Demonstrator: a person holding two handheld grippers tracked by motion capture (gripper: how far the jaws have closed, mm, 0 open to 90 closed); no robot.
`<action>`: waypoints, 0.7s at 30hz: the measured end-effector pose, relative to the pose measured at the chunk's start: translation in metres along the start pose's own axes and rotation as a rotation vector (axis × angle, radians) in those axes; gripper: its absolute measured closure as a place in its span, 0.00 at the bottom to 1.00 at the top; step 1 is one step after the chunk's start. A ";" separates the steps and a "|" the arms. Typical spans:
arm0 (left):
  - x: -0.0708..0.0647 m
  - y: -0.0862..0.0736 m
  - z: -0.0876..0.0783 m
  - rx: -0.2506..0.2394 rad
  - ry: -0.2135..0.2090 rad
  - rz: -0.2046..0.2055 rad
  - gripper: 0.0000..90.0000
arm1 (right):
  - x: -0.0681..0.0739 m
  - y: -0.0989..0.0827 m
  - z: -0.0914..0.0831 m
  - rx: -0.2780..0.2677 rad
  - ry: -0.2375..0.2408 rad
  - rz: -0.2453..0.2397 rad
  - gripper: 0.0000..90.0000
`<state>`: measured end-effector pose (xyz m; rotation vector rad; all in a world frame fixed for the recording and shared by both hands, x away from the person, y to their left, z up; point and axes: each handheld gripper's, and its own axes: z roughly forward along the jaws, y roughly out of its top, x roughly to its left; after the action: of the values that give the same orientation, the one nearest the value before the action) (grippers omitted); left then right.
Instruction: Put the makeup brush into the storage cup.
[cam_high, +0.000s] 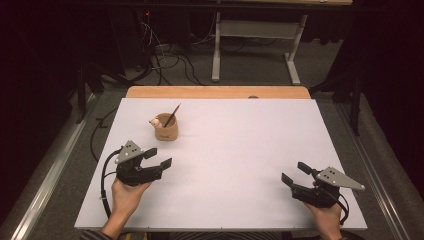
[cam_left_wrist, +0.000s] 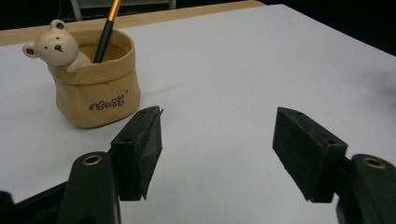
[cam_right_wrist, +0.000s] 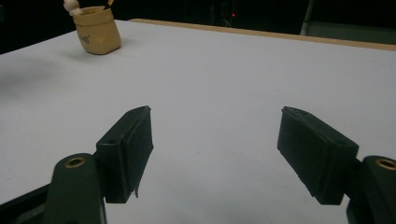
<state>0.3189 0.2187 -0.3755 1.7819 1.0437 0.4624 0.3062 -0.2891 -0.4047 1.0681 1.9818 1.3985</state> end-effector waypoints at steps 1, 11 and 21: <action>0.000 0.000 0.000 -0.002 0.001 -0.002 0.37 | 0.000 0.000 0.000 0.000 0.000 0.001 0.32; -0.001 -0.005 0.002 -0.008 -0.001 -0.008 0.37 | 0.000 0.000 0.000 0.002 0.001 0.002 0.32; 0.000 -0.010 0.003 -0.014 -0.002 -0.022 0.37 | 0.000 0.000 0.001 0.001 0.004 0.003 0.32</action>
<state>0.3168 0.2189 -0.3851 1.7566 1.0552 0.4539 0.3066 -0.2889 -0.4049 1.0701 1.9847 1.4025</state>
